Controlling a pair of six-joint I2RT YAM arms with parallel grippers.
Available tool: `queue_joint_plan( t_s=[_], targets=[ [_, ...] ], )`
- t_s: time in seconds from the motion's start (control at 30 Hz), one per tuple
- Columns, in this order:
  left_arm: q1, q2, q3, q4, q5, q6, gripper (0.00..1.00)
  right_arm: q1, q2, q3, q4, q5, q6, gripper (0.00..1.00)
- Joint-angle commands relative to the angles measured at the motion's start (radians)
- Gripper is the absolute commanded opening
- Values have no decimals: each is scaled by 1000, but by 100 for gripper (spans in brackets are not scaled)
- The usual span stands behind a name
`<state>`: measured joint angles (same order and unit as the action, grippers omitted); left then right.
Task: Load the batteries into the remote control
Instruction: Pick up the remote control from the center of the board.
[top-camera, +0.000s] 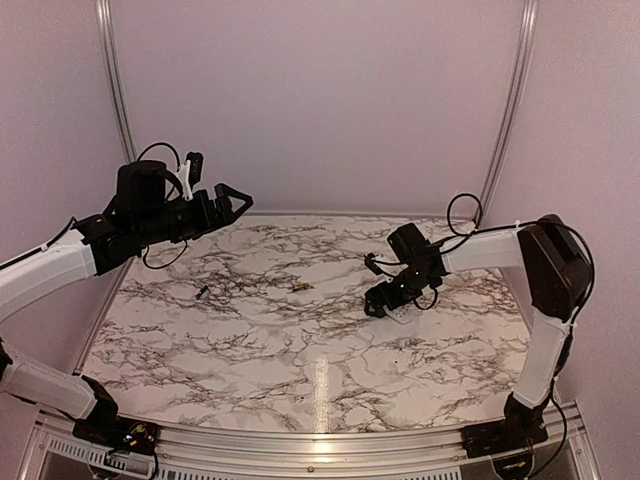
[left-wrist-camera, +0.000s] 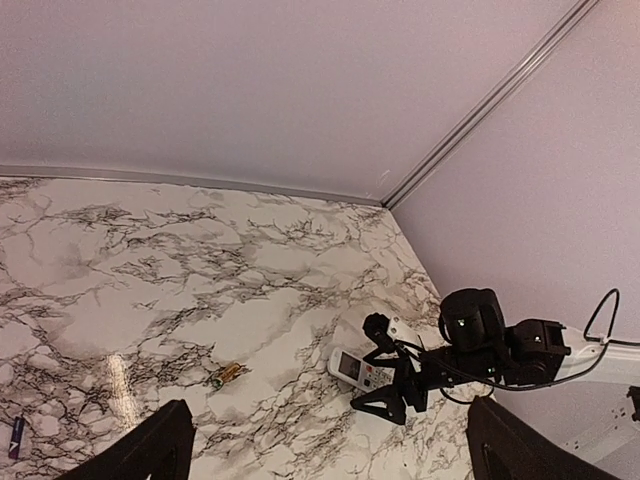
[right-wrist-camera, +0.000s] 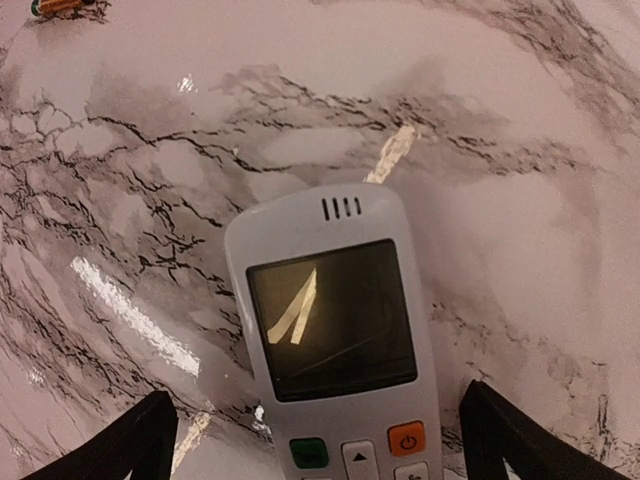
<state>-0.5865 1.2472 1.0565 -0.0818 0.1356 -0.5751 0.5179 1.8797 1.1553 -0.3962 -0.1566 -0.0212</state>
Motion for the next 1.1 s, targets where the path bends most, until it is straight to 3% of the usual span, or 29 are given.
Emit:
queue_joint_plan(
  t_s=[0.0,0.23,0.57,0.83,1.07],
  targets=[
    [-4,19,47,-57,81,-53,99,12,54,77,-80,56,-51,94],
    [-4,82,193,-105,134,-28,99,64,162,212,-179,132,-89,81],
    [5,123,178,-64,155,-52,99,71,200,264,-216,125,-89,48],
    [7,64,-11,125,157,-1,99,71,143,253,-178,-10,-73,28],
    [7,-16,-178,294,168,64,99,71,23,279,-57,-248,1,22]
  ],
)
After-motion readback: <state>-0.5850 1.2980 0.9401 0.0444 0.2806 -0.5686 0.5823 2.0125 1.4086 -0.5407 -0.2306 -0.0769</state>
